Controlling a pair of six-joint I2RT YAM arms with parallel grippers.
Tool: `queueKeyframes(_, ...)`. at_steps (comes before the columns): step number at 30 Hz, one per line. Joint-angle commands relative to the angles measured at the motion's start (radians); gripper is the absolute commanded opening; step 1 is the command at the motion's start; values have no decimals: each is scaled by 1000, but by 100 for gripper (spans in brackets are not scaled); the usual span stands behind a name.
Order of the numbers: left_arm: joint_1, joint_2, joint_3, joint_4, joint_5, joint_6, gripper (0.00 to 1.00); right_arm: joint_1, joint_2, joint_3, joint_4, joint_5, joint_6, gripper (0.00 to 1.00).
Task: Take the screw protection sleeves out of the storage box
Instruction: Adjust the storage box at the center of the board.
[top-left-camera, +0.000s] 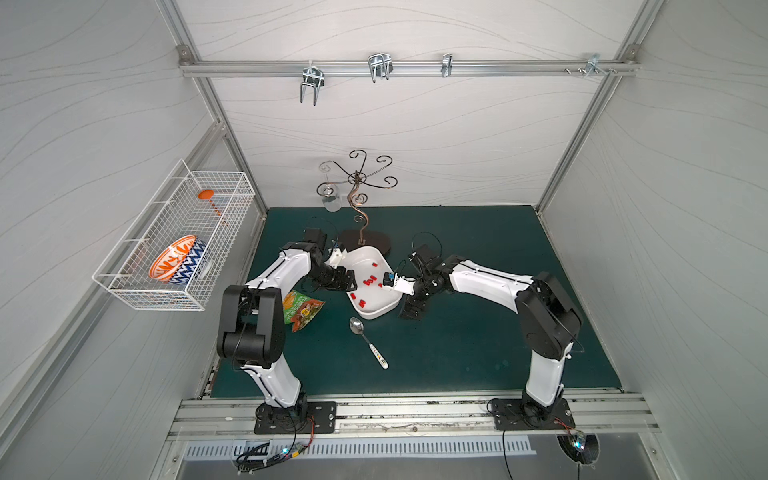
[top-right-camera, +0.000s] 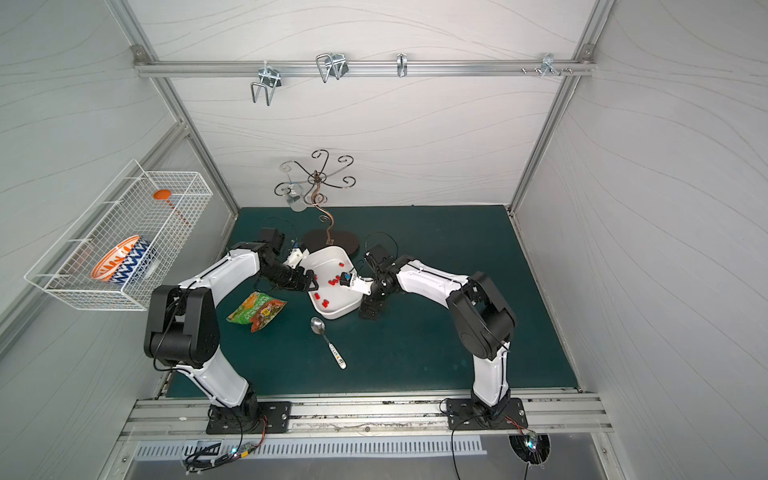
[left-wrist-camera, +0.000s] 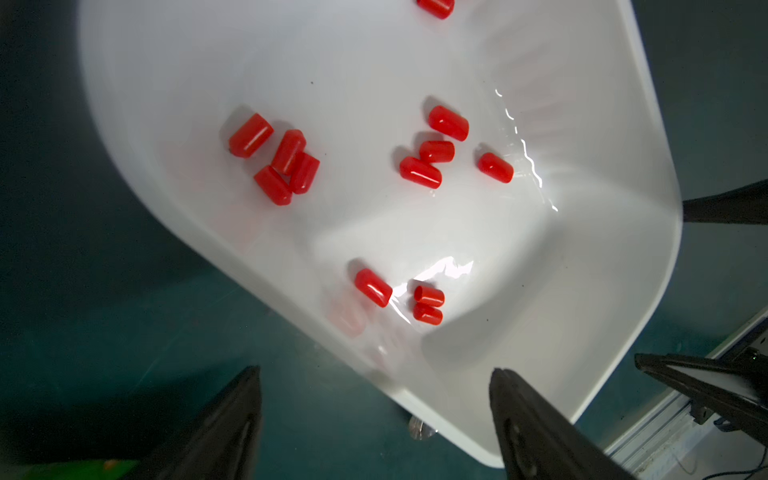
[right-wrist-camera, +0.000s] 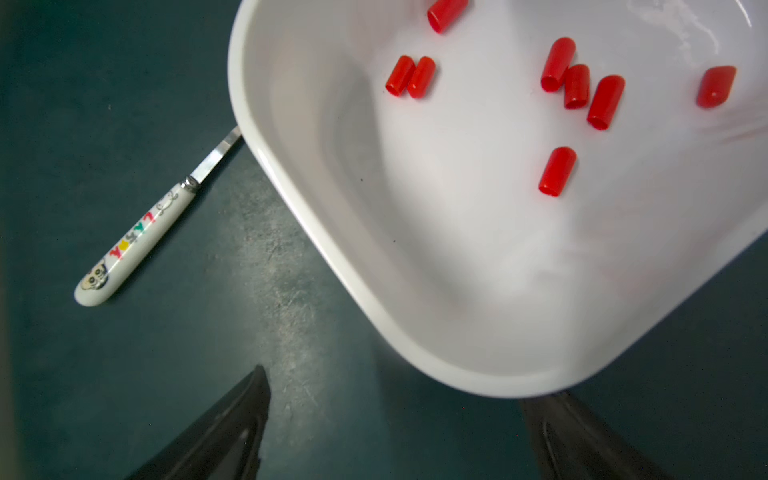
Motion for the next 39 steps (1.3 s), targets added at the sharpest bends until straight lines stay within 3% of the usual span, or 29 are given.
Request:
queueKeyframes(1,-24,22,50,30,11,-22,88,42,19,10,-4,-26,-17,97)
queueKeyframes(12,-84,21,30,-8,7,64,82,123,-50,-74,6,-104,1,96)
queueKeyframes(20,-138,31,34,-16,16,97,82,117,-118,-135,-3,-106,-1,96)
queueKeyframes(23,-145,39,44,-4,-19,87,81,93,-163,-170,-17,-128,-10,96)
queueKeyframes(29,-145,46,33,27,-158,50,68,-40,-259,-209,-77,-173,-11,97)
queueKeyframes(39,-144,13,-2,6,-274,121,52,-149,-339,-279,-44,-162,-2,97)
